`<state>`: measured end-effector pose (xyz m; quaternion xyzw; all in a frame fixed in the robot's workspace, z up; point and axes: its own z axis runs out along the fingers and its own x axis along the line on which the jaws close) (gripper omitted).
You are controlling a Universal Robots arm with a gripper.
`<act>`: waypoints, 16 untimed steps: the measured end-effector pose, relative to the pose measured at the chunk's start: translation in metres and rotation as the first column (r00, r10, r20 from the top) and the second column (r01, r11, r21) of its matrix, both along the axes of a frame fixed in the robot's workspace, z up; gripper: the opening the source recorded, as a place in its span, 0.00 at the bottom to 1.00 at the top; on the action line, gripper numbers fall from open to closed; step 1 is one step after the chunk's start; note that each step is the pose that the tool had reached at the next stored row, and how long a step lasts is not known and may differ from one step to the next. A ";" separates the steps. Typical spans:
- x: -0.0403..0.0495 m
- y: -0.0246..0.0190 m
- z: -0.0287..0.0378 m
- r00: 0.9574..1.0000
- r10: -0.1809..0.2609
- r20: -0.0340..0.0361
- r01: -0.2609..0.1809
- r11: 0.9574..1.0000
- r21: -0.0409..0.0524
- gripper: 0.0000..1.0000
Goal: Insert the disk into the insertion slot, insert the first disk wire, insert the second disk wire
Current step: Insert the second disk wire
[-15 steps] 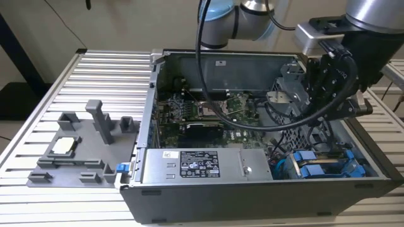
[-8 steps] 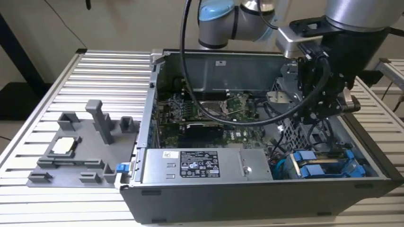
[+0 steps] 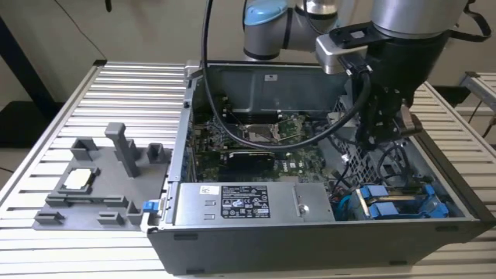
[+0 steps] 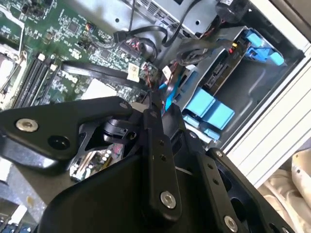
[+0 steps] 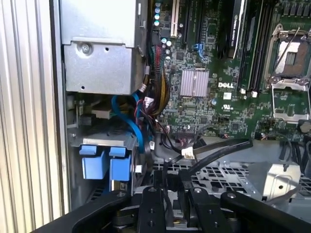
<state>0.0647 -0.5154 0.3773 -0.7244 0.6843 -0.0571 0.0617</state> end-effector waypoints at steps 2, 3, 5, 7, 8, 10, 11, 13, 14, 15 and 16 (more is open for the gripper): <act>-0.0021 0.0028 -0.0021 1.000 0.002 0.013 -0.002 1.000 0.000 0.27; -0.0028 0.0041 -0.0030 1.000 0.003 0.021 -0.003 1.000 -0.001 0.27; -0.0041 0.0055 -0.0046 0.999 0.006 0.034 -0.006 1.000 -0.001 0.27; -0.0054 0.0059 -0.0060 0.999 0.007 0.043 -0.007 1.000 -0.002 0.27; -0.0060 0.0060 -0.0067 0.999 0.009 0.046 -0.009 1.000 -0.003 0.27; -0.0075 0.0060 -0.0077 0.999 0.011 0.049 -0.011 1.000 -0.008 0.27; -0.0082 0.0061 -0.0083 0.999 0.012 0.051 -0.011 1.000 -0.010 0.27; -0.0097 0.0062 -0.0094 0.998 0.014 0.055 -0.013 1.000 -0.013 0.27; -0.0099 0.0062 -0.0095 0.998 0.014 0.055 -0.013 1.000 -0.014 0.27; -0.0098 0.0062 -0.0094 0.998 0.014 0.055 -0.013 1.000 -0.014 0.27; -0.0098 0.0062 -0.0095 0.998 0.014 0.055 -0.013 1.000 -0.014 0.27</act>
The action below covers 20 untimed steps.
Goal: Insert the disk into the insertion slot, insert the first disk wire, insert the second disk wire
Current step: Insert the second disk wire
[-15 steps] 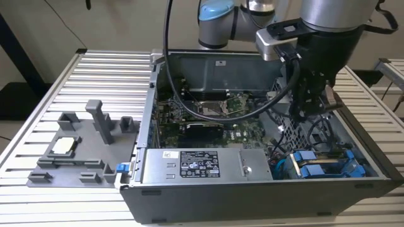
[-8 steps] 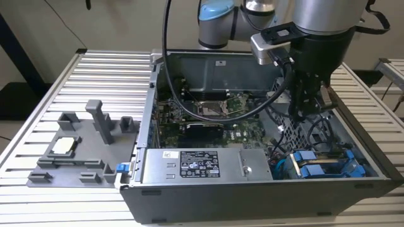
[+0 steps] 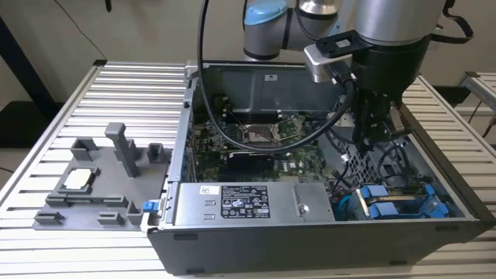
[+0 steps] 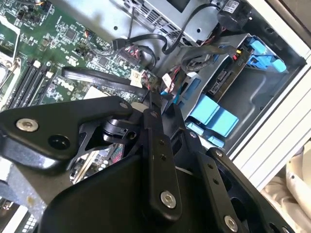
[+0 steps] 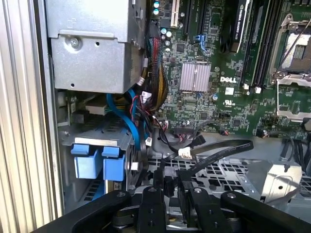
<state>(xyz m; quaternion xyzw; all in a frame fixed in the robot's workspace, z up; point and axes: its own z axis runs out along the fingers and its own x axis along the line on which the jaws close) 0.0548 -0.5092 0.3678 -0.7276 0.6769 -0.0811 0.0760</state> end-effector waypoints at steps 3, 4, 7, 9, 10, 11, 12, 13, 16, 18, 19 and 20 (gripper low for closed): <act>0.0000 0.0000 0.0000 1.000 0.000 0.000 0.000 1.000 0.000 0.27; 0.0000 0.0000 0.0000 1.000 0.000 0.000 0.000 1.000 0.000 0.27; 0.0000 0.0000 0.0000 1.000 0.000 0.000 0.000 1.000 0.000 0.25; 0.0000 0.0000 0.0000 1.000 0.000 0.000 0.000 1.000 0.000 0.25; 0.0000 0.0000 0.0000 1.000 0.000 0.000 0.000 1.000 0.000 0.18; 0.0000 0.0000 0.0000 1.000 0.000 0.000 0.000 1.000 0.000 0.18; 0.0000 0.0000 0.0000 1.000 0.000 0.000 0.000 1.000 0.000 0.16; 0.0000 0.0000 0.0000 1.000 0.000 0.000 0.000 1.000 0.000 0.16; 0.0000 0.0000 0.0000 1.000 0.000 0.000 0.000 1.000 0.000 0.16; 0.0000 0.0000 0.0000 1.000 0.000 0.000 0.000 1.000 0.000 0.16; 0.0000 0.0000 0.0000 1.000 0.000 0.000 0.000 1.000 0.000 0.16; 0.0000 0.0000 0.0000 1.000 0.000 0.000 0.000 1.000 0.000 0.16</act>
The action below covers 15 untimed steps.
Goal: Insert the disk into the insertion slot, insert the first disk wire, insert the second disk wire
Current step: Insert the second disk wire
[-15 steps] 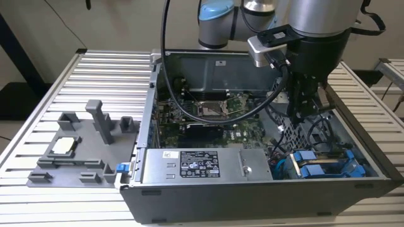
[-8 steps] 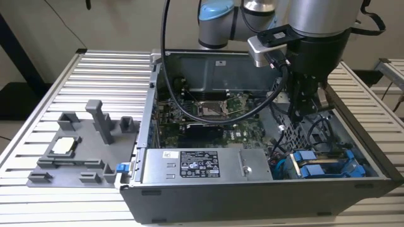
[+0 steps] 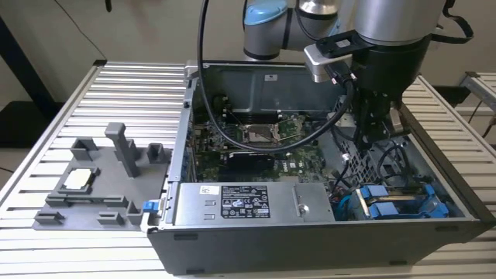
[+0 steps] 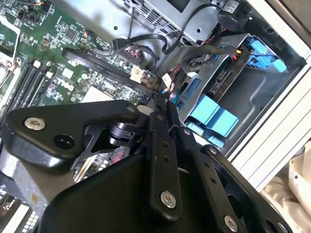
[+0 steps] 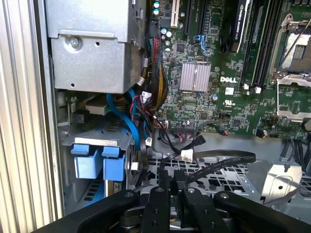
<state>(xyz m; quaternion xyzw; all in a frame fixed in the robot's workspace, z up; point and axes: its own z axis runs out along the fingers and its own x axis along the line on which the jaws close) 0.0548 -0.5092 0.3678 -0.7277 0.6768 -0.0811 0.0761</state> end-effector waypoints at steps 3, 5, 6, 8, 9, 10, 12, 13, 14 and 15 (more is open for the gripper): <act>0.0025 -0.0016 0.0000 1.000 0.000 -0.004 0.000 1.000 0.000 0.16; 0.0075 -0.0051 -0.0002 1.000 0.000 -0.014 0.000 1.000 0.000 0.16; 0.0098 -0.0072 -0.0003 1.000 0.000 -0.019 0.000 1.000 0.000 0.16; 0.0141 -0.0116 -0.0006 1.000 0.000 -0.029 0.000 1.000 0.000 0.16; 0.0163 -0.0138 -0.0006 0.999 0.000 -0.033 0.000 1.000 0.000 0.16; 0.0186 -0.0164 -0.0007 0.999 0.000 -0.039 0.000 1.000 0.000 0.16; 0.0228 -0.0212 -0.0009 0.999 0.000 -0.048 0.000 1.000 0.000 0.16; 0.0248 -0.0235 -0.0011 0.999 0.000 -0.053 0.000 1.000 0.000 0.16; 0.0269 -0.0259 -0.0012 0.998 0.000 -0.058 0.000 1.000 0.000 0.16; 0.0290 -0.0283 -0.0012 0.998 0.000 -0.063 0.000 1.000 0.000 0.16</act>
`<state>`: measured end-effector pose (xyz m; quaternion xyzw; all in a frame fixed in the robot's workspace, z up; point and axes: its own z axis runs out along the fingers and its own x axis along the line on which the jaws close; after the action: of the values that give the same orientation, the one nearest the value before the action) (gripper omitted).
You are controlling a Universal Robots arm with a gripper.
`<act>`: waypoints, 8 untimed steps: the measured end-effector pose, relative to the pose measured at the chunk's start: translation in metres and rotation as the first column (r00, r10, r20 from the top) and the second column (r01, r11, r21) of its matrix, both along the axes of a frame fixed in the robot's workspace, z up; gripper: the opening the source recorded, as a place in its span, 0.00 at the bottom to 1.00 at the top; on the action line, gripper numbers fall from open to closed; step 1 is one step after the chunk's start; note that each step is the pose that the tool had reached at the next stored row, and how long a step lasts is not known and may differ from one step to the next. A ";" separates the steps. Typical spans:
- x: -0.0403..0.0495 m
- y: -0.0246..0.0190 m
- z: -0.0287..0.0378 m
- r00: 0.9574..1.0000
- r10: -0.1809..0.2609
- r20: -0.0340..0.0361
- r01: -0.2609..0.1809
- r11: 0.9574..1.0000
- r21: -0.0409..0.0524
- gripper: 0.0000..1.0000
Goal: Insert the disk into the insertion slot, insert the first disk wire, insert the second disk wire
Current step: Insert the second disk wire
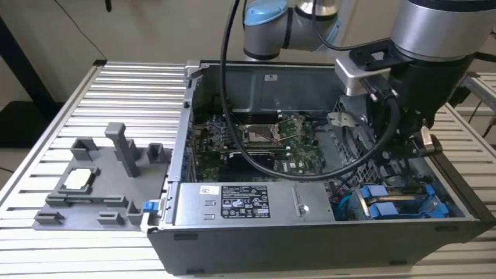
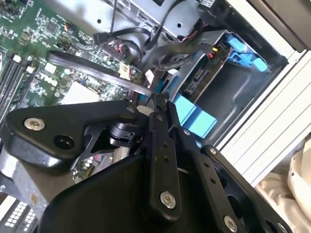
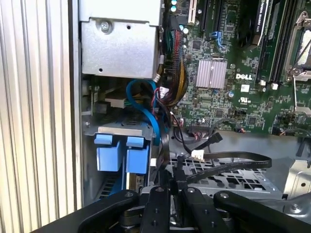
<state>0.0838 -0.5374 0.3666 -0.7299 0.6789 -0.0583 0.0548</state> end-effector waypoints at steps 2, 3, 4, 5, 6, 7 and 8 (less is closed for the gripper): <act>0.0042 -0.0049 -0.0002 1.000 0.000 -0.010 0.000 1.000 0.000 0.16; 0.0063 -0.0074 -0.0004 1.000 0.000 -0.014 0.000 1.000 0.000 0.16; 0.0081 -0.0097 -0.0004 1.000 0.000 -0.019 0.000 1.000 0.000 0.16; 0.0101 -0.0125 -0.0005 1.000 0.000 -0.024 0.000 1.000 0.000 0.16; 0.0119 -0.0151 -0.0006 1.000 0.000 -0.028 0.000 1.000 0.000 0.16; 0.0138 -0.0176 -0.0006 0.999 0.000 -0.032 0.000 1.000 0.000 0.16; 0.0156 -0.0202 -0.0008 0.999 0.000 -0.037 0.000 1.000 0.000 0.16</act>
<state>0.0994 -0.5577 0.3658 -0.7309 0.6797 -0.0448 0.0423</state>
